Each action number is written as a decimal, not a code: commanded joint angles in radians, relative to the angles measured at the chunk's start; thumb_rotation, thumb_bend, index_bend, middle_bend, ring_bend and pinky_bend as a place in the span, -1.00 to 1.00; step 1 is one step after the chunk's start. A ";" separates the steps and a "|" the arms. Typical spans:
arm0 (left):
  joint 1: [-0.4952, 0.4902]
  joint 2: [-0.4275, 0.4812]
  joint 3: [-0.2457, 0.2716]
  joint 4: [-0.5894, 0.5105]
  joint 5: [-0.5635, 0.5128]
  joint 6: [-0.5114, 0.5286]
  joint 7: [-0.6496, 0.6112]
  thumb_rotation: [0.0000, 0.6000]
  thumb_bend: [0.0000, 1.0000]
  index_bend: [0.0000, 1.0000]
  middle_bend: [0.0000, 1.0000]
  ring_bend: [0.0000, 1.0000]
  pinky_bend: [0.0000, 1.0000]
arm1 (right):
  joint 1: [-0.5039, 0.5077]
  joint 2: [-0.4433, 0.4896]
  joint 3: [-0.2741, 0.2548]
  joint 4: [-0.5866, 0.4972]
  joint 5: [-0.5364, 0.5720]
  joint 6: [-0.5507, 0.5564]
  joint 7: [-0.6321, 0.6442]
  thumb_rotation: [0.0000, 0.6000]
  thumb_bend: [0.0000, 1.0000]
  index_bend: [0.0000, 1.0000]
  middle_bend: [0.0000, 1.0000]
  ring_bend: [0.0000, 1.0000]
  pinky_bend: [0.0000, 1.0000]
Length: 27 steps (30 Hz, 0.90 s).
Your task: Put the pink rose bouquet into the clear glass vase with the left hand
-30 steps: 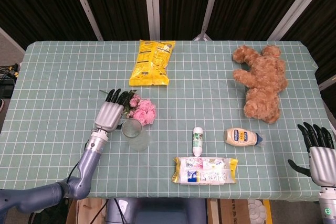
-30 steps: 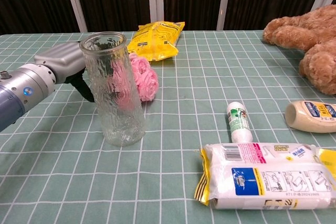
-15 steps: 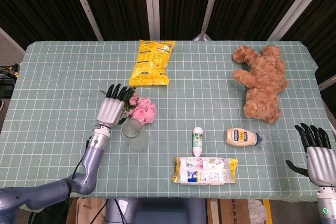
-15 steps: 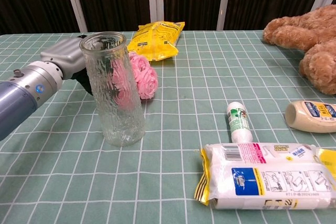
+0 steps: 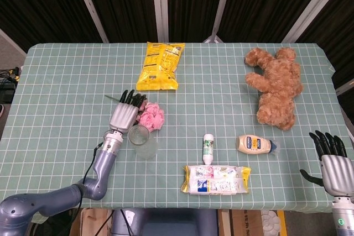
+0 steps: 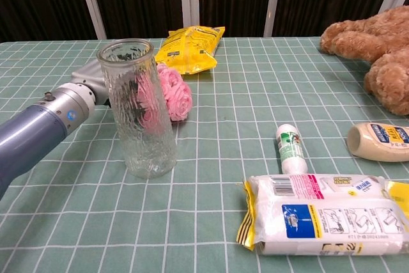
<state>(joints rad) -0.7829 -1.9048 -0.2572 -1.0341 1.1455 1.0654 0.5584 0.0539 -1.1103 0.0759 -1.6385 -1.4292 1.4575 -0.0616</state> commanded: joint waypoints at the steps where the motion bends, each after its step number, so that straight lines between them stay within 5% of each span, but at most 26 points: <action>1: -0.009 -0.030 0.006 0.046 0.015 0.006 -0.019 1.00 -0.34 -0.65 -0.53 -0.93 -0.84 | -0.002 0.002 0.001 -0.001 0.001 0.003 0.004 1.00 -0.66 -0.75 -0.79 -0.98 -1.00; 8: -0.018 -0.065 0.006 0.107 0.049 0.048 -0.035 1.00 -0.25 -0.50 -0.21 -0.58 -0.45 | -0.004 0.005 0.000 -0.003 0.001 0.005 0.007 1.00 -0.66 -0.75 -0.79 -0.98 -1.00; 19: -0.001 -0.058 -0.011 0.102 0.076 0.149 0.002 1.00 -0.10 -0.25 -0.07 -0.46 -0.37 | -0.009 0.014 -0.002 -0.011 -0.005 0.012 0.022 1.00 -0.66 -0.75 -0.79 -0.98 -1.00; 27: 0.046 0.053 -0.029 0.002 0.069 0.182 -0.015 1.00 -0.10 -0.23 -0.07 -0.46 -0.37 | -0.010 0.021 -0.004 -0.016 -0.008 0.009 0.035 1.00 -0.66 -0.75 -0.79 -0.98 -1.00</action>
<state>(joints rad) -0.7536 -1.8823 -0.2801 -1.0024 1.2139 1.2346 0.5571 0.0439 -1.0890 0.0721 -1.6540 -1.4370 1.4670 -0.0263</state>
